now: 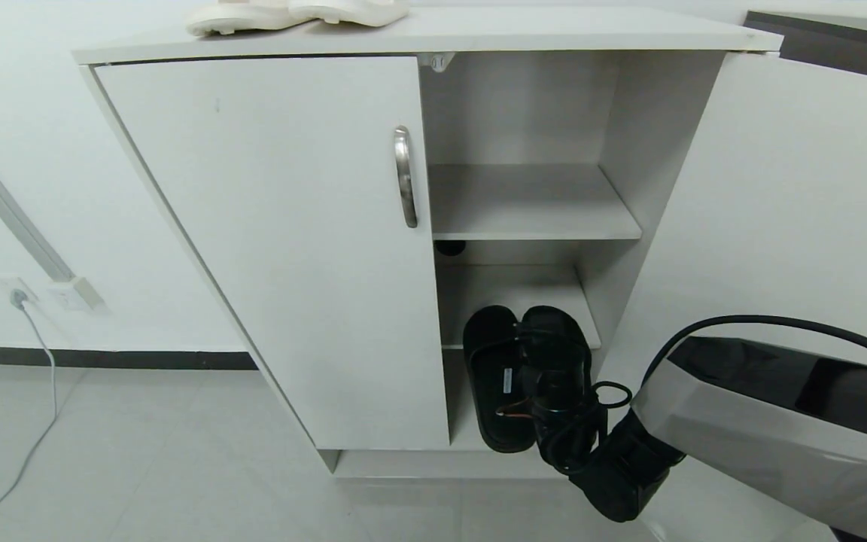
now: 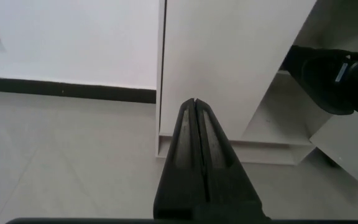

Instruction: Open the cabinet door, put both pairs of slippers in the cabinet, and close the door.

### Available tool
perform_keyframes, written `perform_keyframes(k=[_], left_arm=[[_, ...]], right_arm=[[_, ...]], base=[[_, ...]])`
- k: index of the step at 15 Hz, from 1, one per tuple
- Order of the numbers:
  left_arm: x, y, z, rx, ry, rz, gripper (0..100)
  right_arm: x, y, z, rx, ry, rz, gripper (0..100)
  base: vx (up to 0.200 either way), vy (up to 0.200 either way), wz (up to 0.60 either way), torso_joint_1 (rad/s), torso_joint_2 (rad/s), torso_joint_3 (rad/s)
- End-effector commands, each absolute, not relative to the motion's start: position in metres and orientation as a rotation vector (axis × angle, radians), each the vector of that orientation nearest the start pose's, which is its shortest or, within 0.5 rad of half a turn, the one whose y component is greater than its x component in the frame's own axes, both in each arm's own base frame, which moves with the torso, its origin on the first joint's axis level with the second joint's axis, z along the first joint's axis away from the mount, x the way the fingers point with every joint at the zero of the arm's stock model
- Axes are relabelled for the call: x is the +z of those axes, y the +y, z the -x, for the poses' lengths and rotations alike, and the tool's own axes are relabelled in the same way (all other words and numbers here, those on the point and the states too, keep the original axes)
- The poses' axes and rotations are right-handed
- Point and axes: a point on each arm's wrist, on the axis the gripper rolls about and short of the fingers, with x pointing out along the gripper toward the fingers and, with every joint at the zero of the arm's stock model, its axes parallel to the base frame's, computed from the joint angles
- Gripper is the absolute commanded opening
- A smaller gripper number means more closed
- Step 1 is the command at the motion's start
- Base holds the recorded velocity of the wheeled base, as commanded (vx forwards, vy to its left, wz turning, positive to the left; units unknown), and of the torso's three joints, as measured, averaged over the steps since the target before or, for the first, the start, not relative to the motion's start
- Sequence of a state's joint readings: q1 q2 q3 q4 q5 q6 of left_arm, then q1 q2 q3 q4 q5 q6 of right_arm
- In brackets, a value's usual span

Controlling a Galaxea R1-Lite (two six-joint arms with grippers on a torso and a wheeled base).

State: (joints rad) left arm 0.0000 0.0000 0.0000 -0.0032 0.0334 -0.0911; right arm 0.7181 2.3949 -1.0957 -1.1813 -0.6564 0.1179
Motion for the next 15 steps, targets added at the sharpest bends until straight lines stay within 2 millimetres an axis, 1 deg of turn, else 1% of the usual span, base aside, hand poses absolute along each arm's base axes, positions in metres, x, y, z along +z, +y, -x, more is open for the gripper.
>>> perform_keyframes(k=[1, 3, 4, 6, 9, 10, 12, 14, 15], left_arm=[[0.076, 0.001, 0.023, 0.034, -0.003, 0.092, 0], [0.076, 0.001, 0.023, 0.034, -0.003, 0.094, 0], [0.076, 0.001, 0.023, 0.034, -0.003, 0.1, 0], [0.076, 0.001, 0.023, 0.034, -0.003, 0.101, 0], [0.076, 0.001, 0.023, 0.034, -0.005, 0.101, 0], [0.076, 0.001, 0.023, 0.035, -0.003, 0.101, 0], [0.076, 0.001, 0.023, 0.035, -0.003, 0.101, 0], [0.076, 0.001, 0.023, 0.035, -0.003, 0.101, 0], [0.076, 0.001, 0.023, 0.035, -0.003, 0.101, 0]], right_arm=[[0.044, 0.277, -0.338, 0.059, 0.096, -0.042, 0], [0.043, 0.275, -0.343, 0.057, 0.095, -0.045, 0], [0.045, 0.274, -0.347, 0.061, 0.088, -0.053, 0], [0.044, 0.275, -0.36, 0.044, 0.084, -0.058, 0], [0.038, 0.28, -0.379, 0.027, 0.091, -0.058, 0], [0.037, 0.28, -0.384, 0.02, 0.092, -0.059, 0], [0.035, 0.278, -0.4, -0.001, 0.09, -0.063, 0], [0.036, 0.276, -0.413, -0.019, 0.086, -0.066, 0], [0.037, 0.276, -0.414, -0.021, 0.085, -0.067, 0]], base=[[0.2, 0.0, 0.0, 0.007, 0.0, 0.002], [0.2, 0.0, 0.0, 0.005, 0.0, 0.0], [0.0, 0.0, 0.0, 0.0, 0.0, 0.0], [0.0, 0.0, 0.0, 0.0, 0.0, 0.0], [0.0, 0.0, 0.0, 0.0, 0.0, 0.0], [0.0, 0.0, 0.0, 0.0, 0.0, 0.0], [0.0, 0.0, 0.0, 0.0, 0.0, 0.0], [0.0, 0.0, 0.0, 0.0, 0.0, 0.0], [0.0, 0.0, 0.0, 0.0, 0.0, 0.0]])
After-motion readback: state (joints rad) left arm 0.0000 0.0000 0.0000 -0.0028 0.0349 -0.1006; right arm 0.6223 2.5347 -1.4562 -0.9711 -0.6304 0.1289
